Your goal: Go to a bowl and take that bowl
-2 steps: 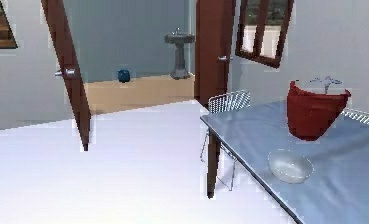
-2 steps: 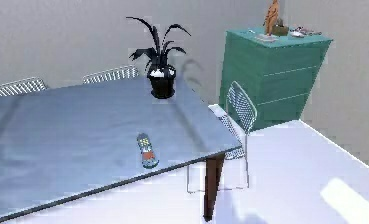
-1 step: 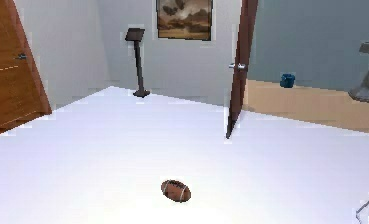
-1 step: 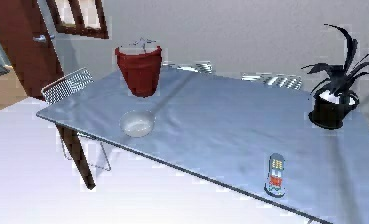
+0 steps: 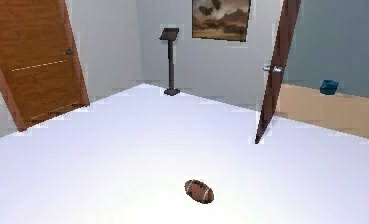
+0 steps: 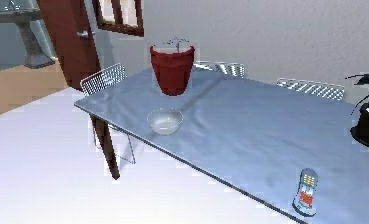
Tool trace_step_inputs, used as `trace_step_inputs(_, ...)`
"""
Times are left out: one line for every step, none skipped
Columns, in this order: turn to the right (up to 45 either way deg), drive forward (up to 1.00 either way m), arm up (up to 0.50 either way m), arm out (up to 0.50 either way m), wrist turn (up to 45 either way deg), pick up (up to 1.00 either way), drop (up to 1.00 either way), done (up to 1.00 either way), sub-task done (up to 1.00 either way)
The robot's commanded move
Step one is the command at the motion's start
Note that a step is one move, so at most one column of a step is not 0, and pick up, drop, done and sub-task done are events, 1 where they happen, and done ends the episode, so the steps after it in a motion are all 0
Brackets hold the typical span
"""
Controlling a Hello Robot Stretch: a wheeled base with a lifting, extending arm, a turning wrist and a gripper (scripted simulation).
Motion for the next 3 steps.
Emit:
trace_step_inputs(0.0,0.0,0.5,0.0,0.0,0.0,0.0,0.0,0.0)
trace_step_inputs(0.0,0.0,0.38,0.0,0.0,0.0,0.0,0.0,0.0)
trace_step_inputs(0.0,0.0,0.0,0.46,0.0,0.0,0.0,0.0,0.0)
